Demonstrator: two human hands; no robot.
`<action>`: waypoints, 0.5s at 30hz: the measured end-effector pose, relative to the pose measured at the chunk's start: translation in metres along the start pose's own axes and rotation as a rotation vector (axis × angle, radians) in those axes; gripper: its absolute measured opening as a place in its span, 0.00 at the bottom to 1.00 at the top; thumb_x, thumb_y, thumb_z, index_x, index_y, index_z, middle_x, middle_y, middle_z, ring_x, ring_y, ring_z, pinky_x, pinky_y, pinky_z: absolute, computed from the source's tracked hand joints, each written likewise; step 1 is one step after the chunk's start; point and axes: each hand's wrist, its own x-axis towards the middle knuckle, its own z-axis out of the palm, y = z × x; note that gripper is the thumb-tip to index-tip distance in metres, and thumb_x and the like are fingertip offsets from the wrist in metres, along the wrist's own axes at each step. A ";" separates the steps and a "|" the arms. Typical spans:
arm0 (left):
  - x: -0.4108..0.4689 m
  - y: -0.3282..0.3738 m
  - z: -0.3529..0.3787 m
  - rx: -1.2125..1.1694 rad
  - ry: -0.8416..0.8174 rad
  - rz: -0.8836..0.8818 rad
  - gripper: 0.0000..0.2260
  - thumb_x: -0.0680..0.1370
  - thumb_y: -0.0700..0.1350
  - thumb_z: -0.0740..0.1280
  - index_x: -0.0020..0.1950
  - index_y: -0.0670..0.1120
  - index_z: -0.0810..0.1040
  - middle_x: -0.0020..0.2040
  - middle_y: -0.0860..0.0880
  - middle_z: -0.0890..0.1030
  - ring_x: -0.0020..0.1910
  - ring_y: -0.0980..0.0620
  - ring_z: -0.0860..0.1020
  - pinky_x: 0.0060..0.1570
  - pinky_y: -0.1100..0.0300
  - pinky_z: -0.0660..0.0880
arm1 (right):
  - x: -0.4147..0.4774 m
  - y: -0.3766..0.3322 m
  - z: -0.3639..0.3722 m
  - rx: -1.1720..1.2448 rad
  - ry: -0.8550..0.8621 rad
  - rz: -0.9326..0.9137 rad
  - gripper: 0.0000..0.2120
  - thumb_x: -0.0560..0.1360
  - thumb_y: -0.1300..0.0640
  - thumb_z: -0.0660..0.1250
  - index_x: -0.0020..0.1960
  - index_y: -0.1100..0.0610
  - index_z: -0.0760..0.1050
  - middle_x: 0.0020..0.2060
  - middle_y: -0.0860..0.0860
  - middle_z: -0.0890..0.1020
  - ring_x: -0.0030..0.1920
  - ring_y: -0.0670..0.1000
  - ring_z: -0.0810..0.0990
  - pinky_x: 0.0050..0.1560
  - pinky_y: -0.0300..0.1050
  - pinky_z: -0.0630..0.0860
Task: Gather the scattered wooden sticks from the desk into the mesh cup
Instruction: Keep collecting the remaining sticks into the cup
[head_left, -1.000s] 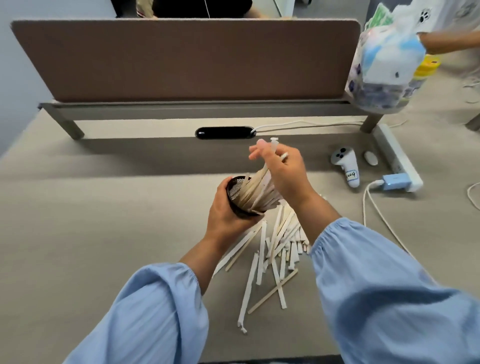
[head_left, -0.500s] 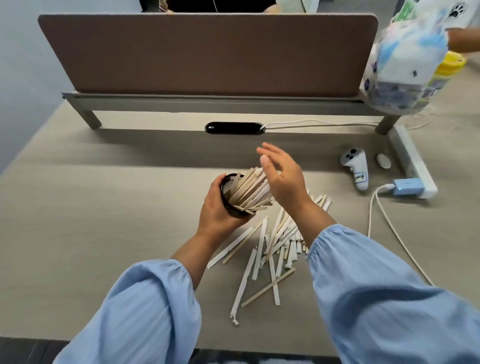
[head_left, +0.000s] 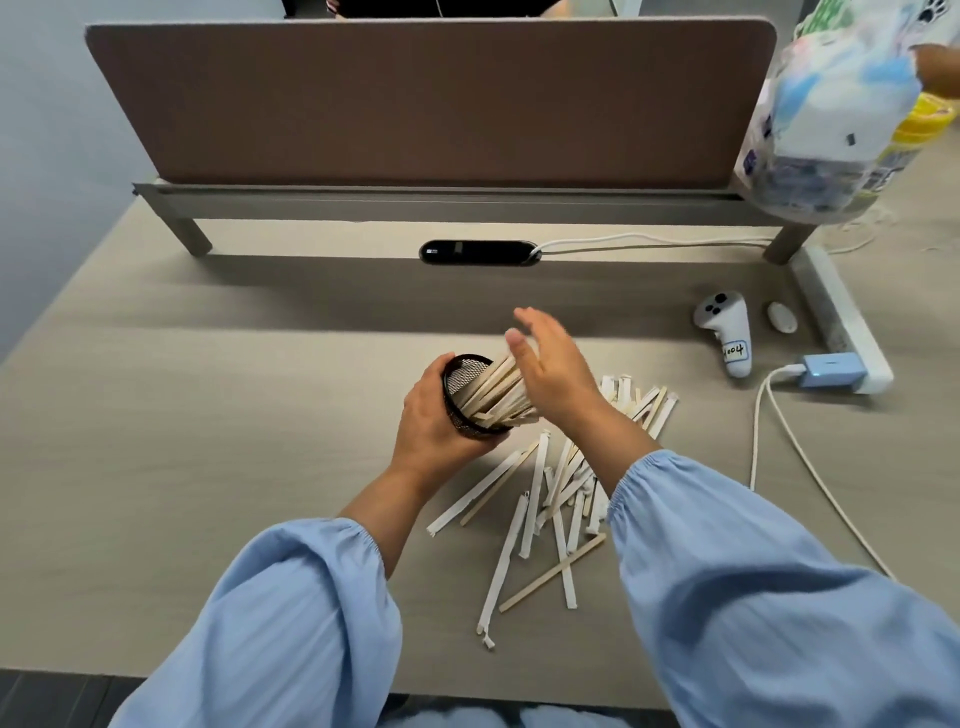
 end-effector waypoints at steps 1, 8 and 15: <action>-0.001 -0.003 -0.002 -0.016 0.017 -0.013 0.42 0.55 0.54 0.77 0.65 0.46 0.65 0.60 0.48 0.75 0.59 0.48 0.73 0.60 0.47 0.70 | 0.000 0.000 -0.002 0.057 0.120 0.004 0.21 0.81 0.52 0.54 0.70 0.61 0.66 0.69 0.57 0.70 0.71 0.53 0.66 0.71 0.46 0.61; -0.002 -0.030 -0.017 0.012 0.203 -0.087 0.42 0.57 0.47 0.80 0.66 0.44 0.64 0.60 0.44 0.73 0.60 0.45 0.71 0.62 0.48 0.68 | -0.014 0.020 0.015 -0.153 -0.138 0.165 0.11 0.77 0.62 0.62 0.56 0.57 0.80 0.54 0.54 0.83 0.55 0.53 0.80 0.55 0.41 0.72; -0.014 -0.041 -0.026 0.024 0.181 -0.088 0.43 0.58 0.48 0.80 0.67 0.44 0.63 0.62 0.45 0.72 0.61 0.45 0.70 0.63 0.47 0.67 | -0.037 0.049 0.062 -0.493 -0.376 0.215 0.16 0.73 0.66 0.65 0.59 0.57 0.78 0.58 0.57 0.79 0.58 0.59 0.78 0.58 0.47 0.74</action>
